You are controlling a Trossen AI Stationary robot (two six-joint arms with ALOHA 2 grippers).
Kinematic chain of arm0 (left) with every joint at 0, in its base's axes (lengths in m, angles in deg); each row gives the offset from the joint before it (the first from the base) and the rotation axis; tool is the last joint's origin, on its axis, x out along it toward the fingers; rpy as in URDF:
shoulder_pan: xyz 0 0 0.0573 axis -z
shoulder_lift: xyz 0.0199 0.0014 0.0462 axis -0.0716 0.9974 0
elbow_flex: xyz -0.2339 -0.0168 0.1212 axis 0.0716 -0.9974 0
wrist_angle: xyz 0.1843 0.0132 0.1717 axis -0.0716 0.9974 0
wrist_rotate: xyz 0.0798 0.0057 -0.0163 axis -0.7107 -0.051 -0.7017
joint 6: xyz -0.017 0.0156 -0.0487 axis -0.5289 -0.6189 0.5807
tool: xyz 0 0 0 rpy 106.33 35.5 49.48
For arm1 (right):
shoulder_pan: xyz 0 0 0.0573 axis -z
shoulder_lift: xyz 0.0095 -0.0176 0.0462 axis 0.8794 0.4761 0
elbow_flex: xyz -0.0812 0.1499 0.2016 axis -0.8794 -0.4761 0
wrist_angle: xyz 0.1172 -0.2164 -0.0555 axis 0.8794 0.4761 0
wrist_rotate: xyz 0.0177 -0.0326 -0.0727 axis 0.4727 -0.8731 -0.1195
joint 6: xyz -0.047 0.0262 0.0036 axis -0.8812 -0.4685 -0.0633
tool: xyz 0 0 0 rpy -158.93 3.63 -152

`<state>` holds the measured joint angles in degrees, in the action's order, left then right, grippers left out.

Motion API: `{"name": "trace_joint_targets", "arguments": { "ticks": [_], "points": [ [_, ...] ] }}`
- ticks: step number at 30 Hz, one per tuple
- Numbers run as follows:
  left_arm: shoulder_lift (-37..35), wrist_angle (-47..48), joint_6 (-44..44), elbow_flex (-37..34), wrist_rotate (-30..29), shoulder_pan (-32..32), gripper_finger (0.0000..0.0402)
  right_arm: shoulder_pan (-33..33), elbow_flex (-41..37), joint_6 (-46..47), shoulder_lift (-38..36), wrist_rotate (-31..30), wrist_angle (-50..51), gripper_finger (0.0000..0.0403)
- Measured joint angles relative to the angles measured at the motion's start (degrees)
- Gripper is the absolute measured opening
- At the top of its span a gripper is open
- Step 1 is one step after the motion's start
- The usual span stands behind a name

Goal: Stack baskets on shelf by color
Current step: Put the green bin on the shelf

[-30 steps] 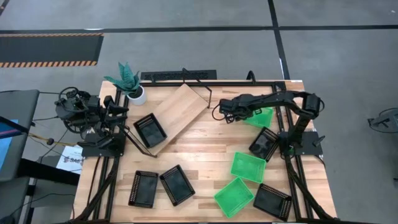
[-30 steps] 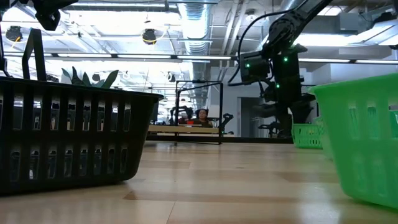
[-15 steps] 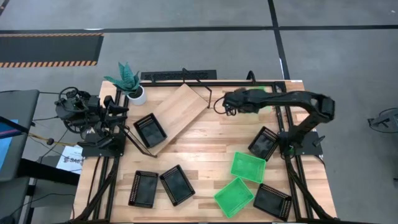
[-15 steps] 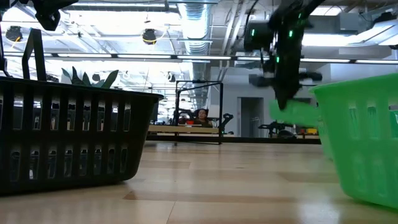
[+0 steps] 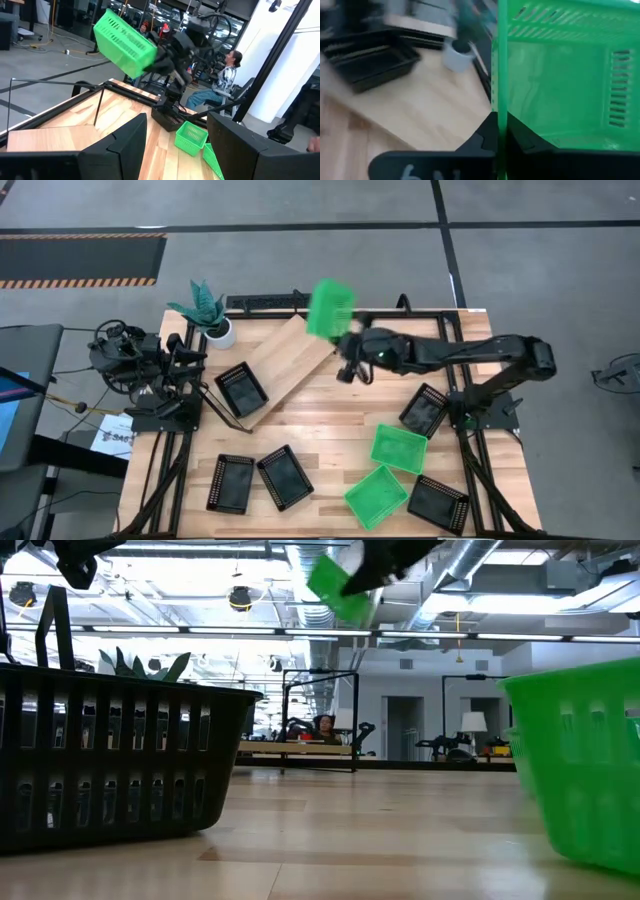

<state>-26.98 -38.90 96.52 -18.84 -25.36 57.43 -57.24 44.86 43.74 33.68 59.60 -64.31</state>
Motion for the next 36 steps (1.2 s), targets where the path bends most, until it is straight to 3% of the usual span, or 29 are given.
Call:
{"name": "trace_joint_targets", "arguments": {
  "ticks": [5, 14, 19, 26, 36],
  "points": [
    [0.0, -0.02, 0.44, 0.0, -0.02, 0.0, 0.0198, -1.44, -0.05, -13.51, 7.77, 3.67, -6.79, 0.001],
    [0.02, -0.02, 0.19, 0.0, -0.06, -0.02, 0.0198, -2.06, 8.14, -18.46, 22.21, 7.4, -6.5, 0.0031],
    [0.02, -0.02, 0.17, 0.0, -0.06, -0.02, 0.0198, -2.06, 15.86, -21.35, 28.33, 10.18, -1.75, 0.0021],
    [0.02, 0.0, 0.17, 0.02, -0.05, -0.02, 0.0198, -1.52, 22.96, -27.02, 33.51, 11.6, 9.6, 0.0019],
    [0.02, -0.02, 0.15, 0.02, 0.08, -0.02, 0.0198, -1.67, 23.14, -31.76, 35.3, 12.04, 14.61, 0.0032]
  ]
}}
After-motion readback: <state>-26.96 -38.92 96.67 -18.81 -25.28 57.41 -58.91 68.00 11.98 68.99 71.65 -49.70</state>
